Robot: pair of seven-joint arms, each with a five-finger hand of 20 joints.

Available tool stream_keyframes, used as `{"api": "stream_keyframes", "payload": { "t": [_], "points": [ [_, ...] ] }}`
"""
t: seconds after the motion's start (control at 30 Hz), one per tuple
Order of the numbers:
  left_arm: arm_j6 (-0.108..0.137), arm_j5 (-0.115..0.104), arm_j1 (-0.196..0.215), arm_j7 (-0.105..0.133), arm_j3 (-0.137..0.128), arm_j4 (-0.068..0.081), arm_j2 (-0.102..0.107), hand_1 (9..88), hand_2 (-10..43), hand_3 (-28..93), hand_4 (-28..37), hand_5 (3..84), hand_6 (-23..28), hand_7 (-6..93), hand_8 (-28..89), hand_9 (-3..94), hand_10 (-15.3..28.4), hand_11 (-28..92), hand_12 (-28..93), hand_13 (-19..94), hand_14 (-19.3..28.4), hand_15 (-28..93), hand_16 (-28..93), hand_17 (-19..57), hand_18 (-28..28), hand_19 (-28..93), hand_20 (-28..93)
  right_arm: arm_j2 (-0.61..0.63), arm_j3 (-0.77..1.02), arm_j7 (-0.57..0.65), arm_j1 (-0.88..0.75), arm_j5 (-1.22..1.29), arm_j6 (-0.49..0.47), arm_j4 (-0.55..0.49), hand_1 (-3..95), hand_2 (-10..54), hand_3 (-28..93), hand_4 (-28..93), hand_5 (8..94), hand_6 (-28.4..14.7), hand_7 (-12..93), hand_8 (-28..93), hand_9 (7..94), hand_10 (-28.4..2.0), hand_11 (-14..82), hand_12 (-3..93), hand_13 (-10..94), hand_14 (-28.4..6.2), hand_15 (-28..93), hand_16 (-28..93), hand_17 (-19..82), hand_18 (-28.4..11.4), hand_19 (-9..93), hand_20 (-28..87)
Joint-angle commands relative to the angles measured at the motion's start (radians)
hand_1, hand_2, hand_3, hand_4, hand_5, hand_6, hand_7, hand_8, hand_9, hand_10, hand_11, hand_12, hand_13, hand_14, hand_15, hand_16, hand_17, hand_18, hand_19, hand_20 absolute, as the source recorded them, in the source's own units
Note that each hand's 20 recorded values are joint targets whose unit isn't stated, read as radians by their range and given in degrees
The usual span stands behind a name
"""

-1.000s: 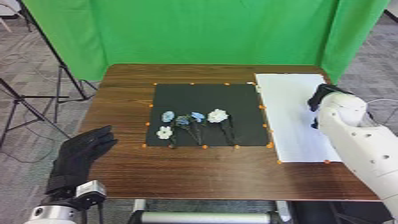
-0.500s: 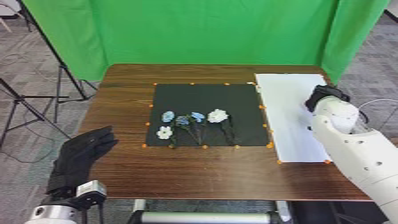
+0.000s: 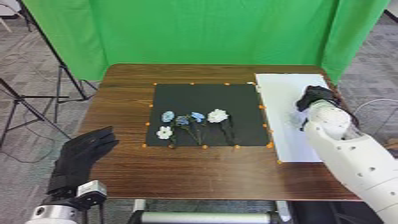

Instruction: Arrange flowers

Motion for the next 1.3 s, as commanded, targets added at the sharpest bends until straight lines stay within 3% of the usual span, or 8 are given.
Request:
{"api": "stream_keyframes", "payload": {
  "t": [0.03,0.37,0.83,0.93,0.97,1.13,1.2,1.3],
  "points": [
    [-0.012,0.007,0.004,-0.013,-0.001,0.001,-0.006,29.2,5.7,83,-10.0,49.5,15.0,15.5,-9,40.8,21.9,36,10,28,28.0,59,-12,-9.2,21.5,57,15,-0.005,-0.020,-0.001,-0.010,-0.048,0.021,0.007,41.7,-9.5,82,-28,55.8,-4.8,17,-12,61.6,-16.1,19.2,14.9,67,-8.4,75,16,42,-19.2,93,22],
    [0.002,-0.006,0.011,0.002,0.006,0.002,0.013,29.2,5.6,83,-9.8,49.5,15.0,15.4,-9,40.7,21.9,36,10,28,28.0,59,-12,-9.3,21.5,57,15,0.016,-0.063,-0.026,-0.028,-0.107,0.158,0.012,54.6,-9.5,73,-28,79.1,2.1,22,-1,90.2,-6.8,11.4,30.4,78,-3.5,69,20,47,-18.5,93,27],
    [0.009,-0.002,0.029,0.006,-0.017,-0.009,0.012,29.2,5.7,83,-9.9,49.6,15.0,15.4,-9,40.7,22.0,36,10,28,28.0,59,-12,-9.3,21.5,57,15,0.093,-0.109,-0.042,-0.081,-0.078,0.309,-0.196,55.3,-9.5,75,-28,82.8,1.5,20,1,93.2,-7.0,15.7,31.2,82,-3.0,68,21,49,-19.0,93,30],
    [0.026,-0.022,0.024,0.020,-0.001,-0.004,0.042,29.2,5.6,83,-9.9,49.5,15.0,15.3,-9,40.7,22.0,36,10,28,28.0,59,-12,-9.3,21.5,57,15,0.105,-0.115,-0.054,-0.109,-0.084,0.326,-0.265,55.5,-9.5,75,-28,83.3,1.0,19,1,93.4,-7.1,15.9,31.2,82,-3.3,67,21,50,-19.7,93,30],
    [0.006,-0.011,0.020,-0.004,-0.005,-0.003,0.029,29.2,5.6,83,-9.9,49.5,15.0,15.3,-9,40.7,21.9,36,10,28,28.1,59,-12,-9.3,21.5,57,15,0.106,-0.107,-0.058,-0.129,-0.083,0.321,-0.291,55.4,-9.5,75,-28,83.6,0.8,19,1,93.5,-7.1,16.1,31.1,82,-3.4,67,21,50,-19.9,93,31],
    [0.004,-0.005,0.010,-0.002,0.006,-0.001,0.029,29.1,5.7,83,-10.0,49.6,15.0,15.3,-9,40.7,22.0,36,10,28,28.1,59,-12,-9.3,21.5,57,15,0.084,-0.083,-0.075,-0.213,-0.060,0.318,-0.385,55.7,-9.5,75,-28,83.9,0.5,19,1,93.6,-7.3,16.3,31.1,83,-3.9,67,21,50,-20.4,93,32],
    [0.027,-0.028,0.008,0.017,0.017,0.001,0.051,29.2,5.7,83,-10.1,49.6,15.0,15.3,-9,40.7,22.0,36,10,28,28.1,59,-12,-9.3,21.5,57,15,0.085,-0.104,-0.064,-0.240,-0.046,0.343,-0.412,55.7,-9.5,75,-28,83.9,0.4,18,2,93.6,-7.3,16.3,31.0,82,-4.0,67,21,50,-20.4,93,32],
    [0.011,-0.019,0.016,0.011,0.005,0.001,0.040,29.2,5.7,83,-10.2,49.6,15.0,15.3,-9,40.7,22.0,36,10,28,28.1,59,-12,-9.3,21.5,57,15,0.045,-0.114,-0.073,-0.276,-0.066,0.364,-0.419,55.7,-9.5,76,-28,83.9,0.2,18,2,93.6,-7.4,16.2,31.2,82,-4.1,67,22,49,-20.7,93,32]
  ]
}}
